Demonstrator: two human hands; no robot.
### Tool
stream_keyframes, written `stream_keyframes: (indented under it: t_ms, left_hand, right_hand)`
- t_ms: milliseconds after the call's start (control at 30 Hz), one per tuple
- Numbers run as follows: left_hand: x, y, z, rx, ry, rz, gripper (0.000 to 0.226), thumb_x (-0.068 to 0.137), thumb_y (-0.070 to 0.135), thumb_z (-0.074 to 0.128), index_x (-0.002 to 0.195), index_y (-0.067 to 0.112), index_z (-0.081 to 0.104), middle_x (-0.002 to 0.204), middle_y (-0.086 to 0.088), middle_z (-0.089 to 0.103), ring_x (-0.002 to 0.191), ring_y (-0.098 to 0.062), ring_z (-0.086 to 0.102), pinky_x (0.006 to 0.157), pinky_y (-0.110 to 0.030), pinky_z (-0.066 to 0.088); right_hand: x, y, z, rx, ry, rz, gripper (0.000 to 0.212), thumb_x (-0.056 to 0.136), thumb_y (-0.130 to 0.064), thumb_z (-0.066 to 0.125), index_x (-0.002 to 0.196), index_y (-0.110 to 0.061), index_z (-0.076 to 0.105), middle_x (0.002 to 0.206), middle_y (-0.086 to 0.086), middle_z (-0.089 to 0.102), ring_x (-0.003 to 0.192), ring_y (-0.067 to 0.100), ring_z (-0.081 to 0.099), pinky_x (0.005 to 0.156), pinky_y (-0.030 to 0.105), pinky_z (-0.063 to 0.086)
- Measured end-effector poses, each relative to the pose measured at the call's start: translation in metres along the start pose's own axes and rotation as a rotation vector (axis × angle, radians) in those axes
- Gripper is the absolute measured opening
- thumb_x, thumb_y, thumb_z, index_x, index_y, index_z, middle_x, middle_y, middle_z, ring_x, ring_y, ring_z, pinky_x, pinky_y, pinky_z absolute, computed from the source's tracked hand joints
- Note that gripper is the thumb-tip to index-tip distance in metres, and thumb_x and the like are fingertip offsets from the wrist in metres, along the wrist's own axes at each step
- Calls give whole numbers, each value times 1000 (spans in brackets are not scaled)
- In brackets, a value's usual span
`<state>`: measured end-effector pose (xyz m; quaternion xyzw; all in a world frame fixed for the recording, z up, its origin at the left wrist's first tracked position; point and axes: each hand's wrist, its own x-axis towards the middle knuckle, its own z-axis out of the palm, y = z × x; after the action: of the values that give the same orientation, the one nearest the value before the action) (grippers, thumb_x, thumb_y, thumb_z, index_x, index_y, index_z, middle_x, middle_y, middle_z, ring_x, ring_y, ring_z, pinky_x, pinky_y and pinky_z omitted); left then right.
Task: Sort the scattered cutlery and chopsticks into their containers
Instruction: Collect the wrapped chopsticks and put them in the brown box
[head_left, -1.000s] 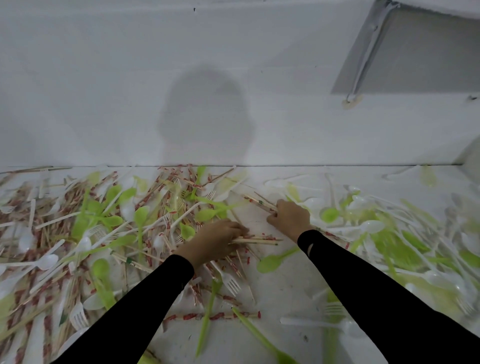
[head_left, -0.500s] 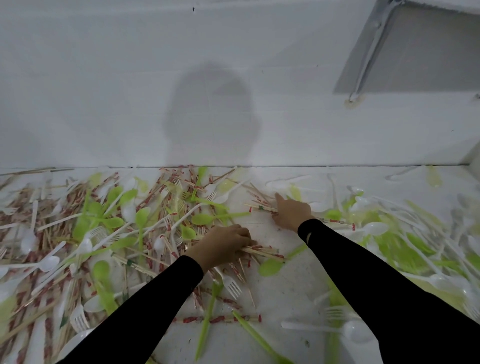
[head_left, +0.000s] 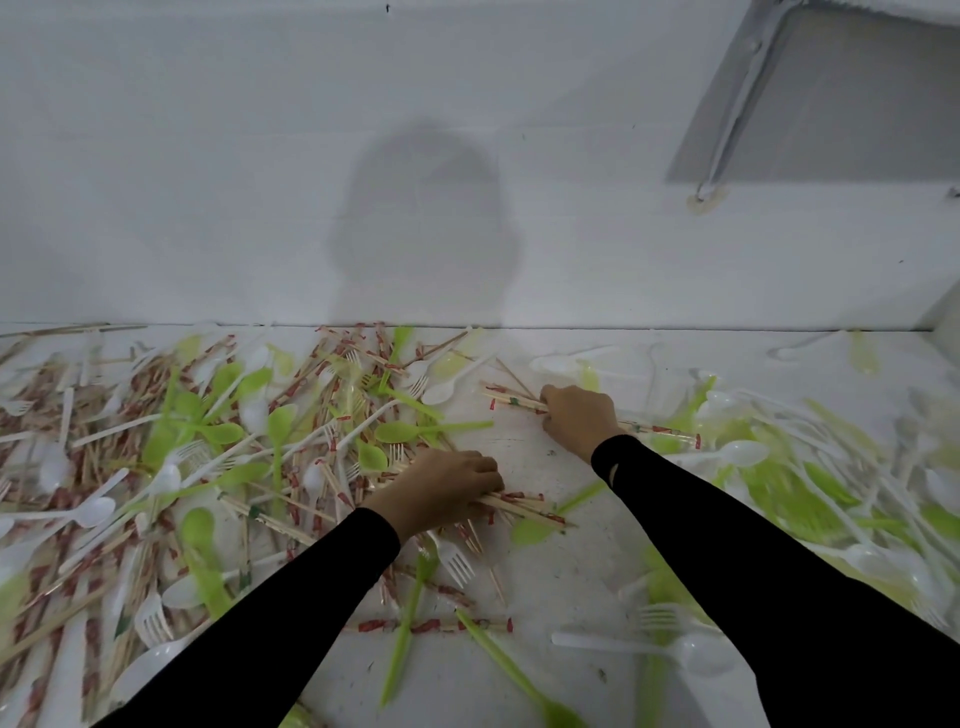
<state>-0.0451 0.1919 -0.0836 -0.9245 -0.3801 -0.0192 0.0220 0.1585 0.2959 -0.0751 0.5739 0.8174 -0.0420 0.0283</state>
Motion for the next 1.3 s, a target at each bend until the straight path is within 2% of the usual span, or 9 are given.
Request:
stream_keyframes:
  t_ms: [233, 400, 567, 667, 800, 967, 1033, 1167, 1300]
  left_hand:
    - [-7, 6, 6, 47, 74, 61, 17, 85, 25, 56, 99, 20, 65, 100, 4, 63, 83, -15, 62, 39, -23, 42]
    - [-9, 9, 3, -25, 124, 36, 26, 78, 15, 72, 102, 20, 62, 94, 4, 65, 82, -15, 62, 41, -23, 43]
    - [1, 6, -18, -293, 388, -257, 29, 86, 19, 46, 111, 15, 61, 104, -2, 61, 87, -12, 52, 58, -29, 53]
    - [3, -1, -42, -559, 521, -509, 20, 97, 21, 49, 105, 14, 66, 102, -2, 61, 84, -11, 54, 69, -32, 51]
    - [-2, -5, -73, -1032, 812, -666, 19, 104, 18, 44, 100, 17, 62, 102, -2, 71, 105, -12, 65, 92, -25, 49]
    - [-9, -17, -83, -1163, 1074, -718, 17, 106, 18, 39, 109, 13, 55, 88, -8, 70, 86, -24, 70, 81, -32, 56]
    - [-9, -13, -81, -1167, 1086, -690, 18, 106, 16, 38, 113, 10, 55, 82, -8, 65, 78, -20, 66, 76, -29, 56]
    - [-10, 3, -61, -1177, 1009, -723, 18, 104, 12, 42, 110, 18, 58, 97, -17, 66, 79, -19, 64, 80, -31, 57]
    - [-16, 12, -31, -1115, 764, -842, 23, 102, 19, 49, 120, 6, 55, 94, 8, 73, 87, -12, 70, 87, -37, 57]
  right_hand:
    - [-6, -7, 7, -79, 32, -46, 19, 99, -16, 43, 98, -15, 61, 92, 2, 65, 81, 24, 63, 60, 29, 38]
    - [-14, -12, 0, 5, 10, -33, 9, 95, -22, 47, 92, -15, 51, 91, 4, 62, 74, 25, 54, 60, 30, 36]
    - [-19, -5, -18, 199, 97, 17, 9, 87, -28, 53, 88, -20, 56, 85, -1, 59, 83, 25, 62, 65, 30, 43]
    - [-21, 3, -32, 277, 145, 62, 15, 91, -35, 56, 87, -22, 61, 90, -1, 49, 85, 24, 59, 64, 29, 37]
    - [-27, 12, -47, 532, 178, 84, 23, 94, -44, 58, 85, -23, 59, 93, -6, 44, 76, 17, 54, 63, 31, 38]
    - [-42, 13, -64, 1151, 260, 158, 29, 100, -31, 51, 84, -8, 56, 82, 1, 61, 57, 9, 48, 50, 18, 40]
    - [-47, 12, -65, 1321, 261, 192, 17, 102, -24, 48, 92, -14, 58, 100, 2, 69, 51, 5, 46, 49, 16, 39]
    - [-60, 11, -59, 1488, 258, 209, 20, 102, -23, 51, 119, -17, 60, 84, 0, 59, 42, 9, 35, 44, 23, 35]
    - [-70, 16, -61, 1460, 267, 237, 34, 94, -38, 63, 107, -7, 69, 69, -4, 53, 42, 7, 32, 41, 20, 30]
